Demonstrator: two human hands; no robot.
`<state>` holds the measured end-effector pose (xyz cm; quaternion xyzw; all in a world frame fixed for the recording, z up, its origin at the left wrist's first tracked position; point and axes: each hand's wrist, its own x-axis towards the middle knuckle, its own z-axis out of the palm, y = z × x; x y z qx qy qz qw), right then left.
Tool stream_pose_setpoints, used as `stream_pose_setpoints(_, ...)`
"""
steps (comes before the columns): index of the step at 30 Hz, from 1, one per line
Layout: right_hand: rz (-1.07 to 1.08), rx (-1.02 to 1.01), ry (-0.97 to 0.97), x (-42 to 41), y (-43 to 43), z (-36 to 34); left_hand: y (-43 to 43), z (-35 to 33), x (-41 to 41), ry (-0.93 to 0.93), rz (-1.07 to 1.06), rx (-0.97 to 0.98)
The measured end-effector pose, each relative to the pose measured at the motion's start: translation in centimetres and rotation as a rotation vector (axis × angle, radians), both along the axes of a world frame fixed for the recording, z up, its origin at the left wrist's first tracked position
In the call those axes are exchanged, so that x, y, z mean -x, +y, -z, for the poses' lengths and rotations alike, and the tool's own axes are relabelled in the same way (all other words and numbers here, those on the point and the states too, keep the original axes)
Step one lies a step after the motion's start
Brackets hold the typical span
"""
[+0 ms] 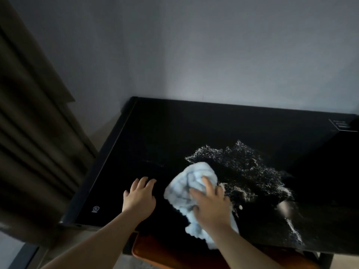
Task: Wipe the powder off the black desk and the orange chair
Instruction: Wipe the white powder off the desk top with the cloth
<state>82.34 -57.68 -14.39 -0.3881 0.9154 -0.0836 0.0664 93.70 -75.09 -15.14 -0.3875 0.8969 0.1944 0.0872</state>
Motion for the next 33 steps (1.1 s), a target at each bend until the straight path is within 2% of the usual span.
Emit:
stream_pose_setpoints(5,0.236,-0.152,0.232,2.5,1.9,-2.0,-3.0,0.0,-1.1,-0.073,0.049,0.024)
stream_pose_setpoints(7,0.241,-0.062,0.316,2.2,0.9,-3.1,-3.9,-0.1,-1.4,-0.11,0.065,0.016)
stream_pose_setpoints(10,0.121,0.14,0.347,0.2,-3.2,-3.9,-4.6,0.1,-1.7,-0.185,0.068,-0.027)
stream_pose_setpoints(12,-0.027,0.105,0.255,-1.8,-6.8,-2.8,-5.2,0.2,-1.8,-0.229,0.109,-0.029)
stream_pose_setpoints(15,-0.126,-0.101,0.11,-3.1,-8.6,0.5,-6.8,-0.2,-2.3,-0.212,0.157,-0.027)
stream_pose_setpoints(20,0.041,-0.244,0.188,0.9,-6.2,-0.8,-9.8,-0.2,-4.4,-0.284,0.119,-0.017)
stream_pose_setpoints(23,0.095,-0.184,0.267,1.7,-6.8,-2.9,-10.7,-0.3,-4.4,-0.33,0.153,-0.056)
stream_pose_setpoints(26,0.015,-0.017,0.232,-0.1,-11.1,-4.6,-11.1,-0.5,-4.4,-0.335,0.187,-0.067)
stream_pose_setpoints(29,-0.1,0.091,0.161,-2.4,-16.7,-4.9,-11.4,-0.3,-4.7,-0.257,0.14,-0.064)
stream_pose_setpoints(31,-0.13,-0.012,0.051,-3.3,-19.6,-4.2,-11.3,-0.3,-4.7,-0.201,0.072,-0.055)
stream_pose_setpoints(33,-0.152,-0.239,-0.047,-3.9,-21.0,-3.0,-11.3,-0.3,-4.8,-0.176,0.034,-0.046)
